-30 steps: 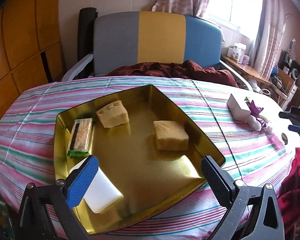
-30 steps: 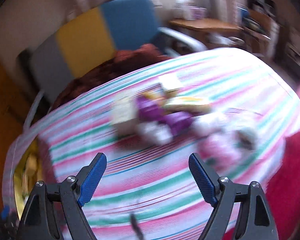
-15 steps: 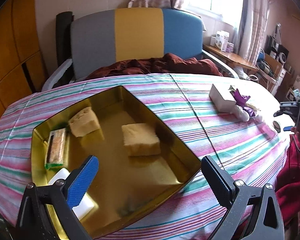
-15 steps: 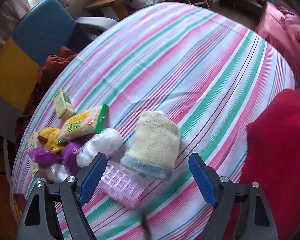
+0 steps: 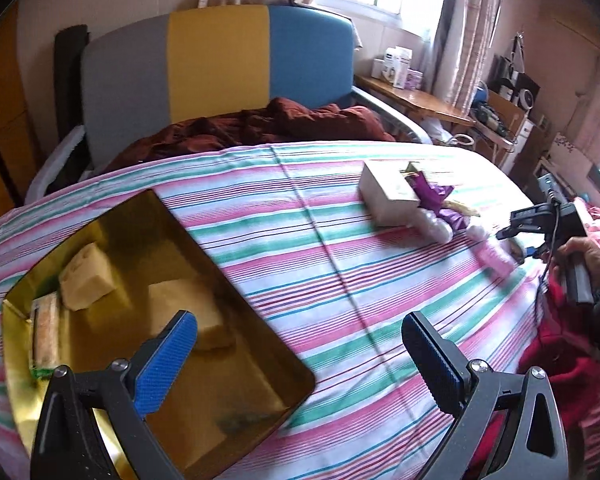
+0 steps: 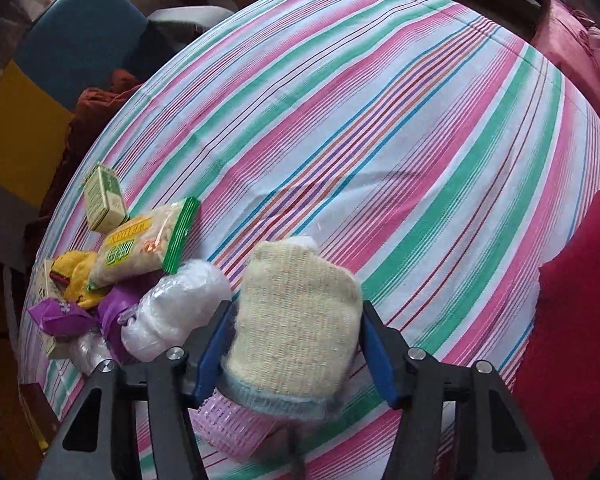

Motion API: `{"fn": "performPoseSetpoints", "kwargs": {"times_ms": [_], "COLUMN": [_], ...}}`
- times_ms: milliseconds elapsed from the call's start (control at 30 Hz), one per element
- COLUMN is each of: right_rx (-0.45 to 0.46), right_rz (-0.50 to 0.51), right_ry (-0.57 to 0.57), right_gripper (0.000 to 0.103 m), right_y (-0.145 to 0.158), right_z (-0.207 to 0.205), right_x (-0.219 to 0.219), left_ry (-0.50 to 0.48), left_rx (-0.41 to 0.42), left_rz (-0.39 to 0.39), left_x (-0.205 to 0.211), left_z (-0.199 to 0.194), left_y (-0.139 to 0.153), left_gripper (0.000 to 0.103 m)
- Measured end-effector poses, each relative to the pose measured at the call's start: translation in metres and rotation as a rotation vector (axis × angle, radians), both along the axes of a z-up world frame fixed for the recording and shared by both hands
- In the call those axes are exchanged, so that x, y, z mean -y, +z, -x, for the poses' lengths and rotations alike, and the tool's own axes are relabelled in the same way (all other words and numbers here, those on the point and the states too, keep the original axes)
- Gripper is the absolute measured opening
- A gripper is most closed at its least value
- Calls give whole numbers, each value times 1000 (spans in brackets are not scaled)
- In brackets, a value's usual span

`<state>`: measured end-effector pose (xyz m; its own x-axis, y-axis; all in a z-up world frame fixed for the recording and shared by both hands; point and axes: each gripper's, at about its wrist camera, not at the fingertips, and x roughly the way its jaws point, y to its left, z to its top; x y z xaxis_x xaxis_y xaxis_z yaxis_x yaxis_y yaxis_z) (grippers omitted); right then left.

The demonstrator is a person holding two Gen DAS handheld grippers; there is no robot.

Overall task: Organize objects
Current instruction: 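Move both grippers back to the remaining items, then grasp the pink hair roller with left gripper while right gripper grasps the knitted sock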

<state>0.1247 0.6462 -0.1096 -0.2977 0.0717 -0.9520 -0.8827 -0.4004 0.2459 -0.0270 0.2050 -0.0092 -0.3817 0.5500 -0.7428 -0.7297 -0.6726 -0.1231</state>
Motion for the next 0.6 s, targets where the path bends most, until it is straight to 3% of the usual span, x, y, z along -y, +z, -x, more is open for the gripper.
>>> {"fn": "performPoseSetpoints", "kwargs": {"times_ms": [233, 333, 400, 600], "right_rx": [-23, -103, -100, -179], "right_rz": [80, 123, 106, 83], "right_ry": [227, 314, 360, 324], "right_gripper": [61, 60, 60, 57], "right_y": [0, 1, 1, 4], "right_z": [26, 40, 48, 43], "right_x": [54, 76, 87, 86], "left_ry": [-79, -147, -196, -358], "left_rx": [5, 15, 10, -32], "left_rz": [11, 34, 55, 86], "left_x": [-27, -39, -50, -88], "left_z": [-8, -14, -18, -40], "left_y": [-5, -11, -16, -28], "left_gripper": [103, 103, 103, 103]}}
